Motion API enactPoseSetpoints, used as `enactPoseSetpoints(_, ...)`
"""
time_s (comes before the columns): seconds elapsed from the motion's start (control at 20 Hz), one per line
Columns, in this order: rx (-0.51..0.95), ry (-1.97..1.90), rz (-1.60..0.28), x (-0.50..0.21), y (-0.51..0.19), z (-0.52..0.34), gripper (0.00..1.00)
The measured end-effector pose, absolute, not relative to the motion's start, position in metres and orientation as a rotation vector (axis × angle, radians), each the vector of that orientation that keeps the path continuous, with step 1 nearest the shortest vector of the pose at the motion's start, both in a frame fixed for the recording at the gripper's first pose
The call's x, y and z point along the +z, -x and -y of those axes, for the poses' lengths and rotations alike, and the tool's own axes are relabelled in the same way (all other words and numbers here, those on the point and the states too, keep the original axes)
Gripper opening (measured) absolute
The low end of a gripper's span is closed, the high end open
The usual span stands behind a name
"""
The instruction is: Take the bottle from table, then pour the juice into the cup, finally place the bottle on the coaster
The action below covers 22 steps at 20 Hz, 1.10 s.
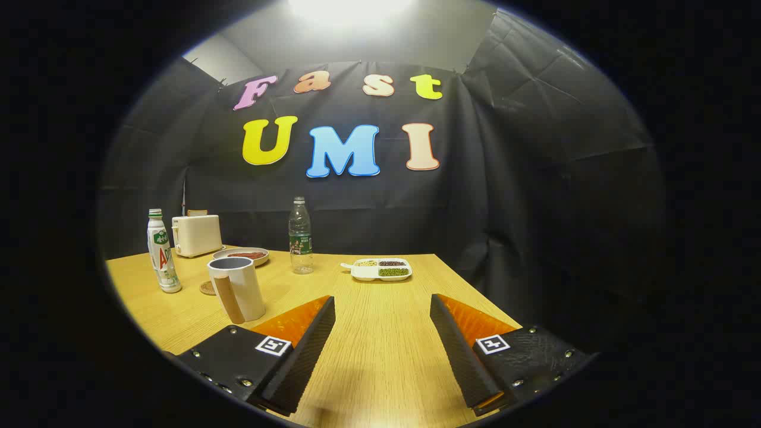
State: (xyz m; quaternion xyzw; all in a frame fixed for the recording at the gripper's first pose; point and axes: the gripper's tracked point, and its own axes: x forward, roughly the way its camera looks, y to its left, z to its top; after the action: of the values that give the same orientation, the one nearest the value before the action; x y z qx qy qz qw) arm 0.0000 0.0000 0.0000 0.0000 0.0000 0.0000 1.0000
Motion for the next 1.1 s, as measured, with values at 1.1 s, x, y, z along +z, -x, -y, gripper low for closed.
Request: enactPoseSetpoints(1.1,-0.060,0.010,0.078,0.035,-0.062,0.010,0.98)
